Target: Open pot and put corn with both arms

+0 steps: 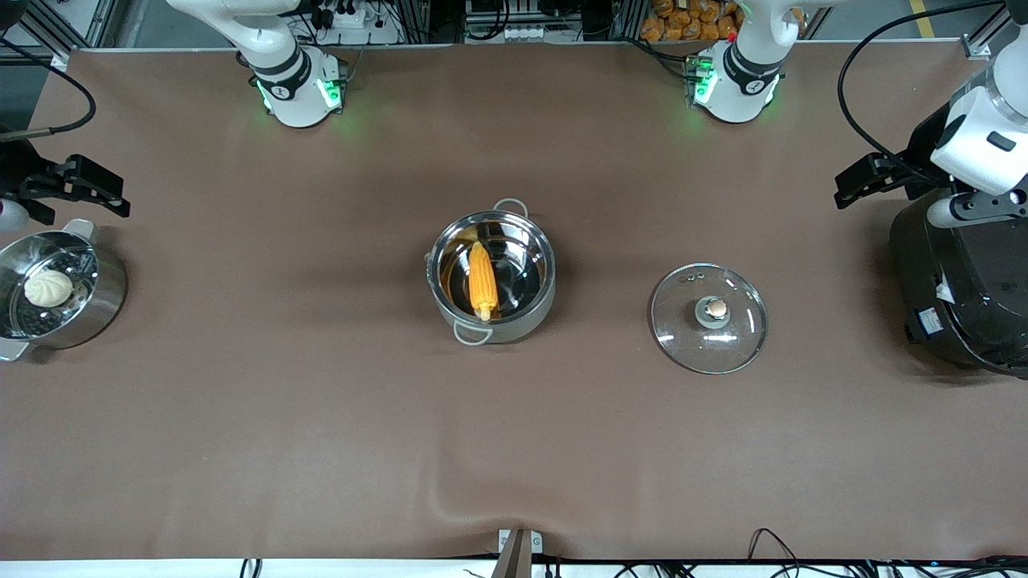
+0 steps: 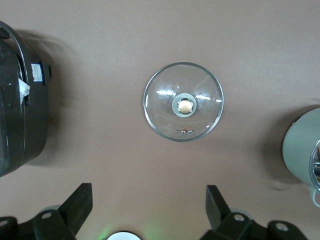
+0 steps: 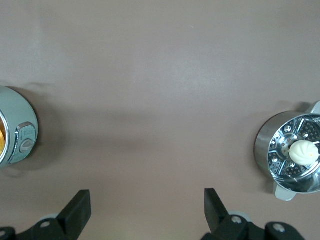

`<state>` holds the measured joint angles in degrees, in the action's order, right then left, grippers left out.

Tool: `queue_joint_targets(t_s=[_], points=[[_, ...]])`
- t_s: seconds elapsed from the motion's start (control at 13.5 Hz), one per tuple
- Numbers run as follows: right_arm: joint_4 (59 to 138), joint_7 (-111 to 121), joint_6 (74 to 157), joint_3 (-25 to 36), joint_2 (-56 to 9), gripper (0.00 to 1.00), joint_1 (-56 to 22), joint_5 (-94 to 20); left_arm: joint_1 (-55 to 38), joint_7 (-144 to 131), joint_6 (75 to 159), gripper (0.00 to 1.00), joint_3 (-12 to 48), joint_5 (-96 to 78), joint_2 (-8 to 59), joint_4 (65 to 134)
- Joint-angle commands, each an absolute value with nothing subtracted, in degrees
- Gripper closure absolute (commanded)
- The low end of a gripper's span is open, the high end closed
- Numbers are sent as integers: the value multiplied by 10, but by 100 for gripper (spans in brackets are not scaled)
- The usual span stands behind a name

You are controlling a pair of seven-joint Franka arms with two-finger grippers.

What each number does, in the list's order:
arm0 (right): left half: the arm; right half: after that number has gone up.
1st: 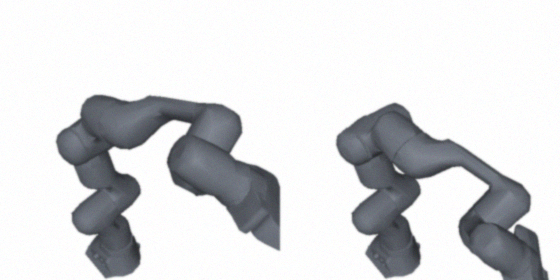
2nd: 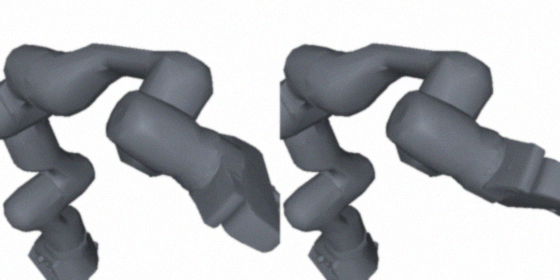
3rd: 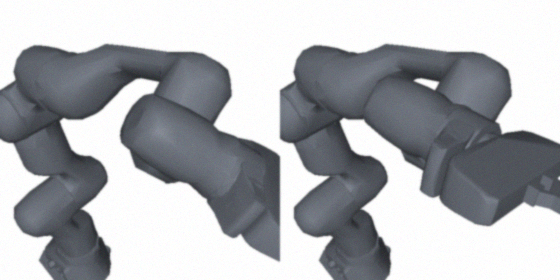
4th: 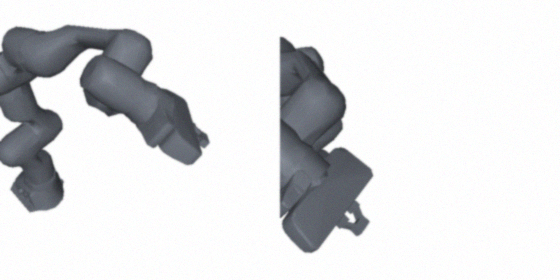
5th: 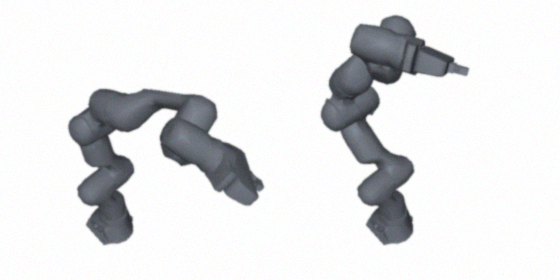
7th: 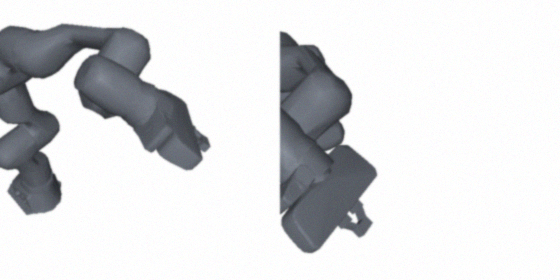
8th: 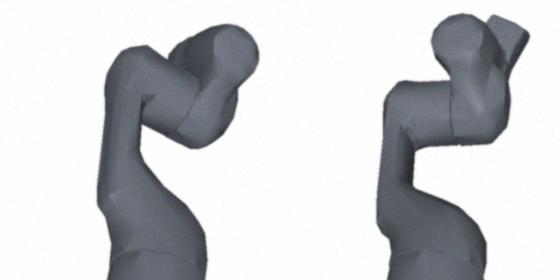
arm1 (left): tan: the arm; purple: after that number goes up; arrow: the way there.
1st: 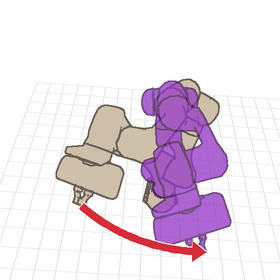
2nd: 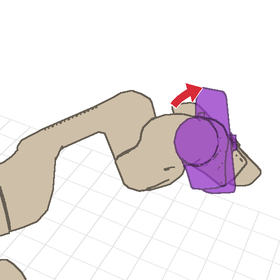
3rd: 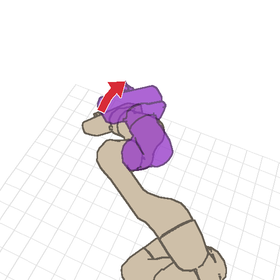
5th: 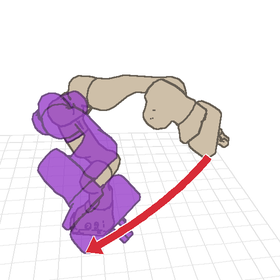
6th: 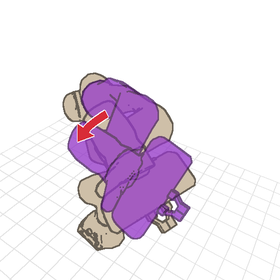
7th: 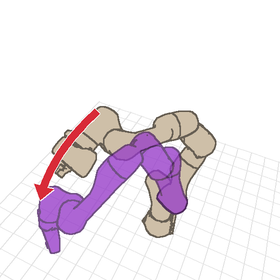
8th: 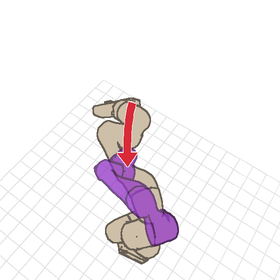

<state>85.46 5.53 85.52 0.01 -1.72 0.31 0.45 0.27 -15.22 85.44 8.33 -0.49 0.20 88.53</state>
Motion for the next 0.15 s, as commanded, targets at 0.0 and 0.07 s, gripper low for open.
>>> queue_joint_targets(t_s=[0.0,0.07], points=[[850,41,839,-6,-16,0,14,-5,6,-138,847,0,86,5,-8,888],[850,44,838,-5,-15,0,16,-5,9,-138,847,0,86,6,-8,887]])
